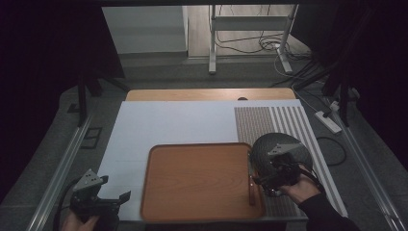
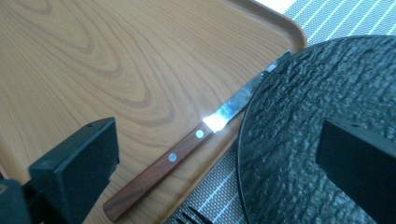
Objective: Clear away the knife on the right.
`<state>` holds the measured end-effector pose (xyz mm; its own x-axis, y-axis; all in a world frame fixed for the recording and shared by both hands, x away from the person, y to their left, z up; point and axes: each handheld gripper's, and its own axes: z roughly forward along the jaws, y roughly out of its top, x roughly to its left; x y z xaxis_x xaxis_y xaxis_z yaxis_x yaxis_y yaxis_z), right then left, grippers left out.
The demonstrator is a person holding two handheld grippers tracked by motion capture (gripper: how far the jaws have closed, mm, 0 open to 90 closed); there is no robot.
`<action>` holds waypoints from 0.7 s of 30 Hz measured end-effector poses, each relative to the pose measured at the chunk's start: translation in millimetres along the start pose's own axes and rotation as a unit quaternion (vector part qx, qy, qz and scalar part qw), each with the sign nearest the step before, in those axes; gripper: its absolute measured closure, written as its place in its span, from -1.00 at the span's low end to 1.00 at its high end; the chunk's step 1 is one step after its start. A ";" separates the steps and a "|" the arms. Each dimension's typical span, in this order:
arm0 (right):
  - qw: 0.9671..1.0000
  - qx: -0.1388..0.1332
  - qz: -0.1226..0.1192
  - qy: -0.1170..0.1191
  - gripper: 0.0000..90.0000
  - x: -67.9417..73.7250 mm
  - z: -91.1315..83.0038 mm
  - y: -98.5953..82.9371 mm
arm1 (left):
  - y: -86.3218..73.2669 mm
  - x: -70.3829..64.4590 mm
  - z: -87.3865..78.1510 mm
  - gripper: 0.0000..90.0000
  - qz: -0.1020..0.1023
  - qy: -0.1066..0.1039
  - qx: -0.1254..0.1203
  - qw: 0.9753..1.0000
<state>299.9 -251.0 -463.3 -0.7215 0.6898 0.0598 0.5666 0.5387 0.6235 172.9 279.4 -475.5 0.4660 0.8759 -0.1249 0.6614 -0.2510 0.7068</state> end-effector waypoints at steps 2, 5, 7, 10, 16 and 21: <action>1.000 -0.003 -0.002 -0.003 -1.00 0.2 -2.9 -2.3 | 0.1 -0.1 0.2 -0.97 0.000 0.001 0.001 1.000; 1.000 -0.009 0.000 -0.009 -1.00 0.2 -8.0 -5.5 | 0.2 -0.2 0.4 -0.97 0.000 0.001 0.002 1.000; 1.000 -0.015 0.005 -0.013 -1.00 -0.3 -11.1 -8.0 | 0.2 -0.2 0.5 -0.97 -0.001 0.001 0.002 1.000; 0.999 -0.024 0.014 -0.019 -1.00 -1.5 -15.7 -11.7 | 0.2 0.0 0.5 -0.97 -0.002 0.001 0.002 1.000; 0.999 -0.036 0.023 -0.031 -1.00 -3.5 -24.3 -18.8 | 0.3 0.2 0.6 -0.97 -0.003 0.001 0.002 1.000; 0.998 -0.045 0.032 -0.035 -1.00 -4.2 -30.8 -24.3 | 0.4 0.2 0.8 -0.97 -0.004 0.001 0.003 1.000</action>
<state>276.9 -281.9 -454.7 -0.6537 0.7552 0.0481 0.5696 0.4491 0.6884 173.8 279.2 -475.8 0.4600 0.8786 -0.1285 0.6685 -0.2474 0.7014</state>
